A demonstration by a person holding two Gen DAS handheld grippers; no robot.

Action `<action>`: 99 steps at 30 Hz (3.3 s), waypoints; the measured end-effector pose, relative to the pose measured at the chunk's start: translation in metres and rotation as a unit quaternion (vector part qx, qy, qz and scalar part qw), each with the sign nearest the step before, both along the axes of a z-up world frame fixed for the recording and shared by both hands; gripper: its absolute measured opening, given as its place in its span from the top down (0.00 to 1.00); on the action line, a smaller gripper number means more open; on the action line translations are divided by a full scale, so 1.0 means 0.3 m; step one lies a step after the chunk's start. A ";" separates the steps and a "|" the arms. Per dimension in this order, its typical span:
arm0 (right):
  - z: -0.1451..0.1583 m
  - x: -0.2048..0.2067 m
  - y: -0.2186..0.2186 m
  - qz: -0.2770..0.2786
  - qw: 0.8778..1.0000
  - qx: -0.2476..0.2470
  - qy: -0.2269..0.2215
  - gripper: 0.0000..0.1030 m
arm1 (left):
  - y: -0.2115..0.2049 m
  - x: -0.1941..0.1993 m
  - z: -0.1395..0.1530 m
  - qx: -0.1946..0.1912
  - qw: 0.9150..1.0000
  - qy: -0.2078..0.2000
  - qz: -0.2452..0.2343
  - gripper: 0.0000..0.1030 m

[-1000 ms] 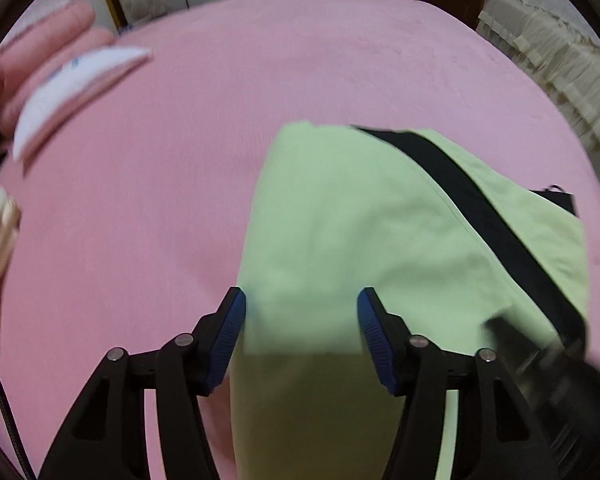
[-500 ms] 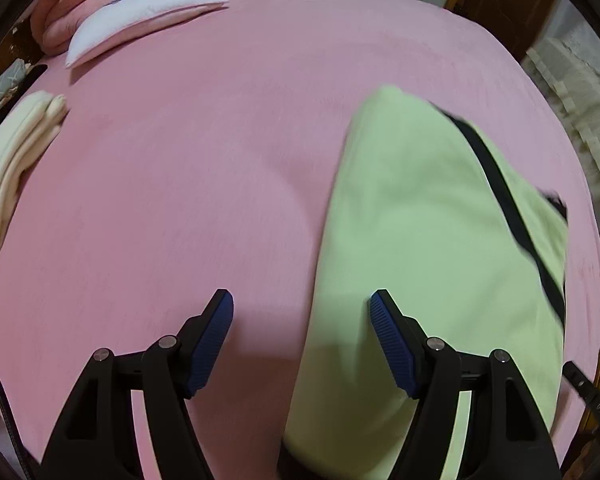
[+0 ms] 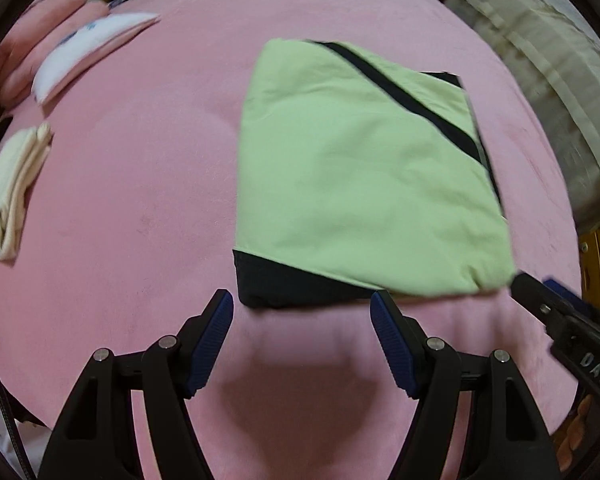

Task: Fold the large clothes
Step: 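Press and square the green bundle edges with both tools, then grasp the green bundle with both tools and lift it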

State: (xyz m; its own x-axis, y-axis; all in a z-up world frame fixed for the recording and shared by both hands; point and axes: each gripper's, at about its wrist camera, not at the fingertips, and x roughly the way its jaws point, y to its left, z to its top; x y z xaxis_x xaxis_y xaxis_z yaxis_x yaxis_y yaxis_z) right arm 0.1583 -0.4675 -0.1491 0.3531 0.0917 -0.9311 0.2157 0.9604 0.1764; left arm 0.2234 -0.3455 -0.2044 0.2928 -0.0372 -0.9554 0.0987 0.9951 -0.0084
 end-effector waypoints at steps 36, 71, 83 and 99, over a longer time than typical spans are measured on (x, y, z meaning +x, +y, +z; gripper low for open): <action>0.139 -0.004 0.167 0.065 0.997 -0.017 0.029 0.27 | 0.201 -0.016 0.084 -0.100 0.991 0.056 0.063 0.17; -0.505 0.529 -0.397 -0.087 0.889 0.447 0.057 0.28 | 0.100 0.589 -0.445 -0.210 0.953 0.163 0.147 0.02; -0.468 0.554 -0.308 -0.024 0.898 0.439 0.032 0.86 | 0.057 0.570 -0.395 -0.173 0.964 0.119 0.165 0.34; -0.093 0.304 0.005 0.099 0.959 0.265 0.011 0.88 | 0.121 0.284 -0.166 -0.173 0.965 0.133 0.145 0.67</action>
State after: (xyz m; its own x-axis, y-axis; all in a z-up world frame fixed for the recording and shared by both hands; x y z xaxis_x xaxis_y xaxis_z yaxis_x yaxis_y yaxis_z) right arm 0.2496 -0.4659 -0.1769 0.2608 0.6166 -0.7428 0.0482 0.7602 0.6479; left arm 0.3087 -0.3092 -0.2543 0.0847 -0.3217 -0.9430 -0.2341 0.9135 -0.3327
